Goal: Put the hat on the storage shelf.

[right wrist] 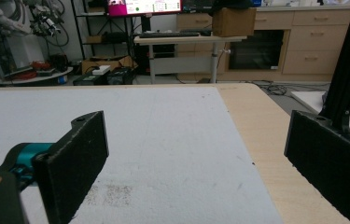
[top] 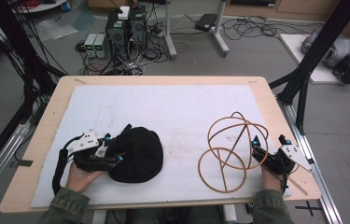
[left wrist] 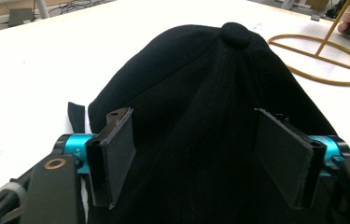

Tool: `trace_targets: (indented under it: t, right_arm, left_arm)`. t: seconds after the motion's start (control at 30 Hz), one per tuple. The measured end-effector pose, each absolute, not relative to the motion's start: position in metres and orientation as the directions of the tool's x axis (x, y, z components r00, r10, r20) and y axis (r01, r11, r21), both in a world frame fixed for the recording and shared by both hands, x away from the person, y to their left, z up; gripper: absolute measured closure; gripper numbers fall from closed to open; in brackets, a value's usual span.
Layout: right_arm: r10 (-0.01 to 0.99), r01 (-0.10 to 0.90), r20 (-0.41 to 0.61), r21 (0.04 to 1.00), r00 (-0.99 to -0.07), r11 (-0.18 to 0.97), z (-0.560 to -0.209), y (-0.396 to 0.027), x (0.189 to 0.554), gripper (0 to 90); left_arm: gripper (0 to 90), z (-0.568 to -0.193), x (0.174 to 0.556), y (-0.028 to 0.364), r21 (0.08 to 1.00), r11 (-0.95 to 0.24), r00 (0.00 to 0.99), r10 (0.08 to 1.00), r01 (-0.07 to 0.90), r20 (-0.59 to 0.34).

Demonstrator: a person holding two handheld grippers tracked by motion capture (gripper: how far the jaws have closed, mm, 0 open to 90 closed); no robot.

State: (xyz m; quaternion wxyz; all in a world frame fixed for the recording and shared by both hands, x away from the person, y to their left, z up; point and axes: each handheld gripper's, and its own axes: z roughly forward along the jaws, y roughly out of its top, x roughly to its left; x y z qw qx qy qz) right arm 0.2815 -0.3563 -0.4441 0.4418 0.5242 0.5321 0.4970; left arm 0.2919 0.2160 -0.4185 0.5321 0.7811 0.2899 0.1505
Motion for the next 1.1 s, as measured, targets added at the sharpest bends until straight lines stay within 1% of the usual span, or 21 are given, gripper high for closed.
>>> trace_targets:
  t: [0.17, 0.57, 0.77, 0.87, 0.9, 1.03, 1.1]
  right_arm:
    - [0.997, 0.119, 0.048, 0.992, -0.064, -0.040, -0.4446, -0.3571, 0.2818, 5.4]
    - [0.996, 0.113, 0.049, 0.993, -0.074, -0.041, -0.4450, -0.3568, 0.2819, 5.4]
    - [0.996, 0.116, 0.045, 0.993, -0.078, -0.036, -0.4451, -0.3566, 0.2818, 5.4]
    - [0.996, 0.116, 0.045, 0.993, -0.079, -0.036, -0.4452, -0.3562, 0.2818, 5.4]
    - [0.996, 0.117, 0.043, 0.993, -0.077, -0.034, -0.4452, -0.3560, 0.2818, 5.4]
    - [0.996, 0.122, 0.044, 0.992, -0.074, -0.035, -0.4449, -0.3559, 0.2811, 5.4]
    - [0.997, 0.116, 0.038, 0.993, -0.074, -0.029, -0.4448, -0.3564, 0.2813, 5.4]
  left_arm:
    - [41.7, -0.4179, 0.2918, 0.2175, 0.924, -0.248, 0.795, 0.599, 0.292, -0.091]
    - [61.1, -0.4190, 0.2923, 0.2164, 0.926, -0.249, 0.795, 0.601, 0.284, -0.082]
    - [74.5, -0.4182, 0.2917, 0.2170, 0.929, -0.244, 0.795, 0.601, 0.278, -0.080]
    - [86.4, -0.4176, 0.2899, 0.2161, 0.931, -0.260, 0.803, 0.593, 0.256, -0.055]
    - [87.0, -0.4172, 0.2890, 0.2155, 0.931, -0.266, 0.801, 0.597, 0.249, -0.043]
    - [87.7, -0.4175, 0.2894, 0.2162, 0.933, -0.256, 0.804, 0.592, 0.254, -0.057]
    - [87.8, -0.4169, 0.2890, 0.2164, 0.935, -0.257, 0.804, 0.593, 0.242, -0.045]
